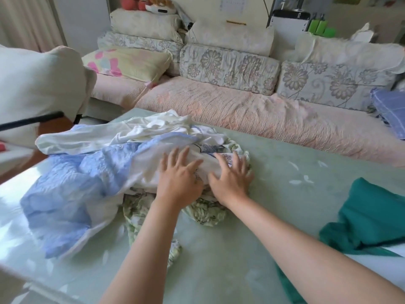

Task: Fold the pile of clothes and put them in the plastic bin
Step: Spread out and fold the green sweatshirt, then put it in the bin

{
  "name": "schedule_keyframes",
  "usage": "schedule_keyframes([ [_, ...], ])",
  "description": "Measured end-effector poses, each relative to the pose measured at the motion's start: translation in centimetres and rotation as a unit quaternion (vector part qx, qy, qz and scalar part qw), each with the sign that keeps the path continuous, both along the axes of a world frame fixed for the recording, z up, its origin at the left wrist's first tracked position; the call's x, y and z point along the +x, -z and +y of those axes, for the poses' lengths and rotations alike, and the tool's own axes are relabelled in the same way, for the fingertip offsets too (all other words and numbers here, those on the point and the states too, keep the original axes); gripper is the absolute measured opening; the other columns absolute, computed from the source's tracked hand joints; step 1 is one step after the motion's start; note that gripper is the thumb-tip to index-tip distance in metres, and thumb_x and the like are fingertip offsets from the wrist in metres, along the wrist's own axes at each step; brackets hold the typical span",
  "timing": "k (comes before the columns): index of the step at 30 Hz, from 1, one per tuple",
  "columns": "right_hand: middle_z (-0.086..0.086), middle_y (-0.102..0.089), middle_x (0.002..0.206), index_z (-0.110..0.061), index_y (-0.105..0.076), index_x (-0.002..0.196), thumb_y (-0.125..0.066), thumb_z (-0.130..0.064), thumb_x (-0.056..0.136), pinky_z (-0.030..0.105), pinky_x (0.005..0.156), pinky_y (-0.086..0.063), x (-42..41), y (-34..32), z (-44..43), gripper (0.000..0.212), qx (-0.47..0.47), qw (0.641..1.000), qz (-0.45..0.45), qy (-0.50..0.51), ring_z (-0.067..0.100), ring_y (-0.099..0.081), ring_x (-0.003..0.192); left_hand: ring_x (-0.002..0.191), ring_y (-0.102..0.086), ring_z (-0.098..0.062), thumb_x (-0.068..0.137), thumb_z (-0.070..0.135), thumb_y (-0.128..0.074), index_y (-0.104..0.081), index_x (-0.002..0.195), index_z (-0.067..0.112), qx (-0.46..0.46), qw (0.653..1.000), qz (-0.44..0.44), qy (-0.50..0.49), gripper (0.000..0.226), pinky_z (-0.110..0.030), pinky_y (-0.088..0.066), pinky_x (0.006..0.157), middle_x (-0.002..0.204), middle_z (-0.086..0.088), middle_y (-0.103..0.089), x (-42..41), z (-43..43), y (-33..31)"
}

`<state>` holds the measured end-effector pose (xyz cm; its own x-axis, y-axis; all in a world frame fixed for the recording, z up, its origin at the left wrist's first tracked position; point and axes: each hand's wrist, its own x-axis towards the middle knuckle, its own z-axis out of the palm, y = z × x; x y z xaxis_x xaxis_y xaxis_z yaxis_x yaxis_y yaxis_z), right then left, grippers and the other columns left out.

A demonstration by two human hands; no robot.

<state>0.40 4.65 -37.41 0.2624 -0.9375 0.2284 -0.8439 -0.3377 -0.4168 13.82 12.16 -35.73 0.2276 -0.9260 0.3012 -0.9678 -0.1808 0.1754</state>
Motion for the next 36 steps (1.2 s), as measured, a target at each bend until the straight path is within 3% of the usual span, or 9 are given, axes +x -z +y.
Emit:
schedule_keyframes([
  [2, 0.003, 0.007, 0.167, -0.052, -0.016, 0.153, -0.040, -0.057, 0.091, 0.058, 0.120, 0.002, -0.3, 1.3, -0.2, 0.066, 0.136, 0.990, 0.017, 0.031, 0.033, 0.009, 0.152, 0.150, 0.004, -0.031, 0.084, 0.057, -0.047, -0.030, 0.147, 0.047, 0.058, 0.998, -0.008, 0.009, 0.065, -0.057, 0.008, 0.117, 0.164, -0.002, -0.006, -0.7, -0.3, 1.3],
  [5, 0.002, 0.014, 0.167, -0.048, -0.012, 0.155, -0.037, -0.054, 0.093, 0.053, 0.122, 0.004, 1.6, 2.2, -0.7, 0.067, 0.161, 0.986, 0.038, -0.019, 0.032, 0.009, 0.153, 0.150, 0.002, -0.033, 0.089, 0.052, -0.049, -0.031, 0.147, 0.047, 0.081, 0.997, -0.022, -0.004, 0.060, -0.055, 0.010, 0.116, 0.164, -0.004, -0.006, 0.0, -0.5, 2.7],
  [9, 0.006, -0.017, 0.165, -0.026, -0.033, 0.153, -0.041, -0.034, 0.097, 0.040, 0.121, -0.011, 6.9, 1.2, -0.5, 0.057, 0.169, 0.981, -0.006, -0.093, 0.027, -0.014, 0.150, 0.150, -0.010, -0.027, 0.088, 0.023, -0.051, -0.038, 0.146, 0.039, 0.024, 0.998, -0.029, -0.046, 0.062, -0.044, 0.000, 0.120, 0.161, -0.002, -0.021, 3.3, 0.1, 2.6],
  [16, 0.007, -0.040, 0.152, -0.026, -0.048, 0.143, -0.045, -0.032, 0.093, 0.042, 0.113, -0.033, 10.3, -0.2, -0.4, 0.050, 0.257, 0.943, -0.045, -0.206, 0.033, -0.040, 0.137, 0.148, -0.015, -0.029, 0.085, 0.021, -0.056, -0.036, 0.147, 0.038, 0.047, 0.993, -0.030, -0.099, 0.067, -0.049, -0.004, 0.120, 0.159, -0.003, -0.027, 6.5, 1.1, 2.3],
  [18, 0.009, -0.047, 0.143, -0.028, -0.056, 0.133, -0.048, -0.031, 0.093, 0.039, 0.106, -0.038, 8.4, -1.0, -0.4, 0.040, 0.230, 0.949, -0.051, -0.208, 0.034, -0.045, 0.132, 0.146, -0.015, -0.032, 0.083, 0.023, -0.056, -0.038, 0.145, 0.040, 0.060, 0.994, -0.031, -0.089, 0.067, -0.050, -0.006, 0.119, 0.158, -0.004, -0.026, 5.6, 0.9, 1.6],
  [21, 0.004, -0.025, 0.163, -0.034, -0.044, 0.148, -0.052, -0.028, 0.096, 0.041, 0.120, -0.022, 3.8, -1.9, -0.2, 0.052, 0.165, 0.964, -0.035, -0.207, 0.026, -0.025, 0.149, 0.146, -0.010, -0.032, 0.081, 0.030, -0.058, -0.037, 0.145, 0.041, 0.071, 0.995, -0.019, -0.063, 0.068, -0.051, -0.005, 0.119, 0.158, -0.004, -0.021, 3.1, 0.7, 0.0],
  [24, -0.002, -0.021, 0.165, -0.035, -0.040, 0.150, -0.051, -0.030, 0.098, 0.047, 0.121, -0.018, -1.9, -3.4, 0.3, 0.054, 0.099, 0.976, 0.022, -0.191, 0.019, -0.023, 0.150, 0.149, -0.005, -0.028, 0.085, 0.038, -0.054, -0.034, 0.147, 0.041, 0.061, 0.997, 0.003, -0.037, 0.065, -0.047, -0.003, 0.120, 0.161, -0.004, -0.016, -0.7, 0.4, -1.6],
  [30, -0.002, -0.025, 0.163, -0.034, -0.044, 0.146, -0.051, -0.033, 0.098, 0.047, 0.119, -0.021, -15.1, -6.5, 2.4, 0.049, 0.064, 0.989, 0.069, -0.117, 0.017, -0.025, 0.149, 0.139, -0.026, -0.025, 0.086, 0.029, -0.055, -0.041, 0.145, 0.033, 0.009, 0.995, 0.075, 0.071, 0.060, -0.041, -0.027, 0.112, 0.152, 0.002, -0.037, -11.7, 0.4, -3.7],
  [36, -0.001, -0.020, 0.165, -0.035, -0.044, 0.145, -0.049, -0.035, 0.098, 0.054, 0.121, -0.006, -28.4, -8.5, 5.7, 0.048, 0.047, 0.982, 0.182, -0.011, 0.018, -0.015, 0.151, 0.135, -0.039, -0.023, 0.091, 0.029, -0.053, -0.034, 0.149, 0.033, 0.047, 0.967, 0.138, 0.210, 0.061, -0.039, -0.040, 0.105, 0.152, 0.003, -0.038, -24.2, 0.6, -4.3],
])
